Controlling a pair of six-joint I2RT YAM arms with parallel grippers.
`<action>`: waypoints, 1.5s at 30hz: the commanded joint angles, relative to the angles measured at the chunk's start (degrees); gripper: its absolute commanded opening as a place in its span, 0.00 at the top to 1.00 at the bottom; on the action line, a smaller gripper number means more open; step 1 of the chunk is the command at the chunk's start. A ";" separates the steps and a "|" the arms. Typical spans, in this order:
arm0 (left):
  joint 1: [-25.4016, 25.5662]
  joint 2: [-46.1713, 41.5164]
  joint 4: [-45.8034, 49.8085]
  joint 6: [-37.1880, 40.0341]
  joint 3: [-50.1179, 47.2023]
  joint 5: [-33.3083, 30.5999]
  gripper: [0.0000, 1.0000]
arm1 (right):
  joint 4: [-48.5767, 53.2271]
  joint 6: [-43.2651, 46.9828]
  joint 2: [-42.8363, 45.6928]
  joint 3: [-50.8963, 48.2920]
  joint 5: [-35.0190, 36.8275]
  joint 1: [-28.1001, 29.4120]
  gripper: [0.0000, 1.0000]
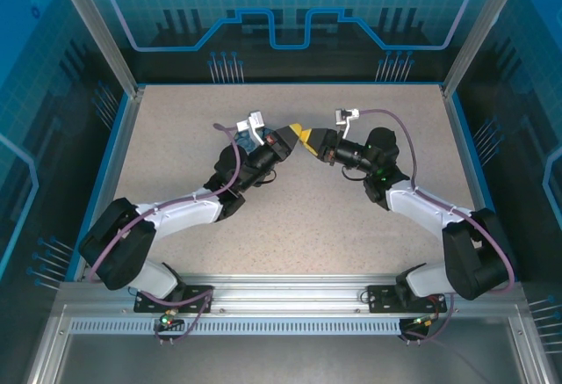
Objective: Unlock the padlock with the key
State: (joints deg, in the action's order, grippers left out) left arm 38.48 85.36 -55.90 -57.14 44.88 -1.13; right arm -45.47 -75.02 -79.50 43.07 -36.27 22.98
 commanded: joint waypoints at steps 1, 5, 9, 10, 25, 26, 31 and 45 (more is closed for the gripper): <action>0.08 0.85 -2.32 -1.20 1.96 3.00 1.00 | 0.64 1.36 1.04 1.29 -3.00 -1.05 0.76; -0.20 1.46 -2.80 -2.21 1.92 4.32 1.00 | 1.13 1.67 1.87 0.84 -3.65 -2.09 0.76; -0.45 1.65 -2.46 -2.40 2.21 6.07 1.00 | 1.48 1.66 2.68 0.53 -4.74 -3.41 0.73; -0.48 1.66 -2.54 -2.36 2.16 6.43 1.00 | 1.61 1.73 2.85 0.48 -5.03 -3.71 0.73; -0.58 2.39 -2.70 -2.57 2.87 6.40 1.00 | 1.64 2.12 2.49 -0.26 -6.84 -4.24 0.76; -0.56 2.47 -2.75 -2.55 2.94 6.44 1.00 | 1.62 2.00 2.44 -0.35 -6.90 -4.26 0.76; -0.52 2.81 -2.95 -2.71 3.28 6.36 1.00 | 1.79 2.08 2.27 -0.58 -7.49 -4.26 0.77; -0.64 2.70 -2.55 -2.68 3.06 7.10 1.00 | 2.91 3.15 3.29 -1.21 -8.20 -5.00 0.81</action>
State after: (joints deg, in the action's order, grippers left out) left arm 38.20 87.50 -56.42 -59.72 46.57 4.43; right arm -43.00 -73.06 -77.56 42.57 -43.05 19.03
